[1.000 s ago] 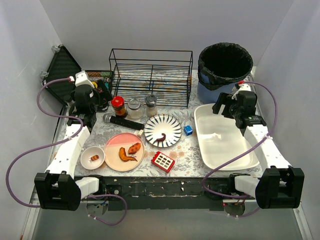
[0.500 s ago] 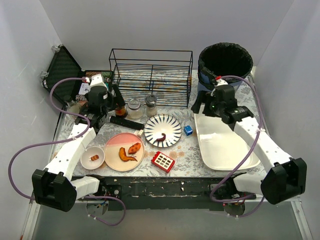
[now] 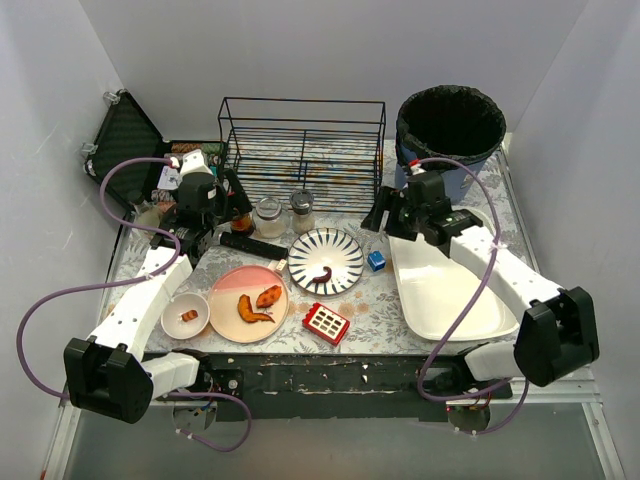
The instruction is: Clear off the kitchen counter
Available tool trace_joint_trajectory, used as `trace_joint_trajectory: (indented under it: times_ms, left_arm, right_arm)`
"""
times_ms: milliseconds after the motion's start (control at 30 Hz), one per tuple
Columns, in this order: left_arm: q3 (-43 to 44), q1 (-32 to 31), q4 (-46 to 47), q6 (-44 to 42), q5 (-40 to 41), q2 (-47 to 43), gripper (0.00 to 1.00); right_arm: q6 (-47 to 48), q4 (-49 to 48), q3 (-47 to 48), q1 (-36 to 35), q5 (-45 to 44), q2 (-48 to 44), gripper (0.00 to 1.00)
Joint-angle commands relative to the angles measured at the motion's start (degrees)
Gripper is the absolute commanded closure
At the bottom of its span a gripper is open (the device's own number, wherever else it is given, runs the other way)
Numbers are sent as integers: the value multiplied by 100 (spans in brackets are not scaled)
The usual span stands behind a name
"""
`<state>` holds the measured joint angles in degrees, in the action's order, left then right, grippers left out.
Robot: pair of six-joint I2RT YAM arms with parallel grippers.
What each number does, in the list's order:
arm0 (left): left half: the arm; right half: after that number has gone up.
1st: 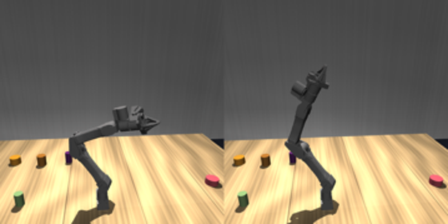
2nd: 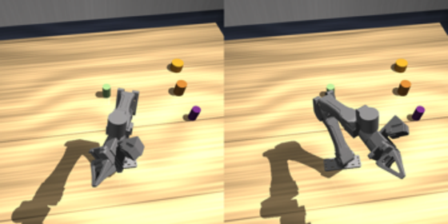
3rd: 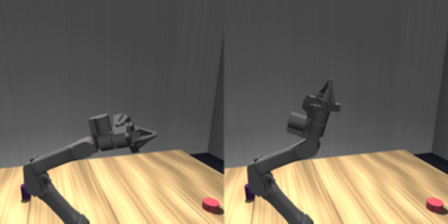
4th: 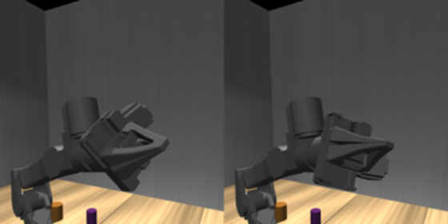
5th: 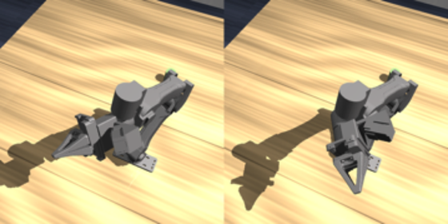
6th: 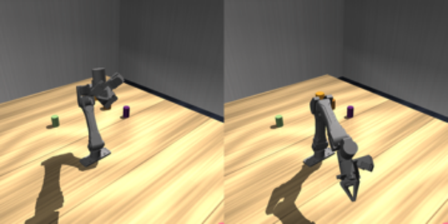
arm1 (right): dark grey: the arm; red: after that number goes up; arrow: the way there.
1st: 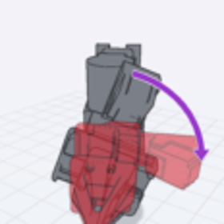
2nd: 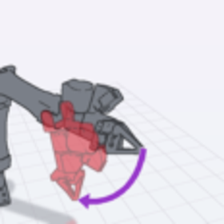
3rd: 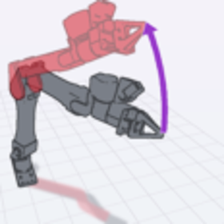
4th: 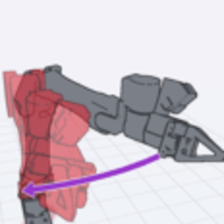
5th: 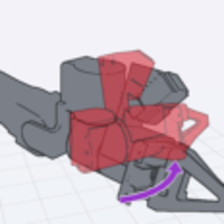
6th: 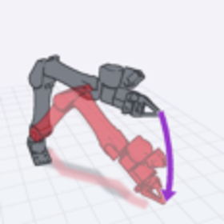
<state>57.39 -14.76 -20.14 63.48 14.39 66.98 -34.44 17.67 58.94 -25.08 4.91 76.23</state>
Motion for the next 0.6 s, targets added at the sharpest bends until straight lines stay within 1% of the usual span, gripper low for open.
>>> trace_joint_trajectory:
  times_ms: [0,133,200,333,400,567]
  left_arm:
    - [-17,-18,-104,41,222,-124,2]
    - [-52,-18,-86,76,99,-106,2]
    - [-61,-9,-86,103,38,-97,2]
    - [-140,-9,-43,164,-164,-106,2]
    - [-166,-9,-7,164,-244,-98,2]
    - [-140,-9,45,120,-393,-19,2]
  right_arm:
    - [-81,-106,390,-549,-93,173,19]
    - [-422,-106,137,-919,-324,217,20]
    - [-729,-298,-214,-998,-271,174,23]
    - [-1354,-510,-856,-1235,-464,33,26]
    - [-1801,-493,-1041,-1367,-762,-37,28]
    - [-2304,-458,-1218,-1710,-1421,-91,33]
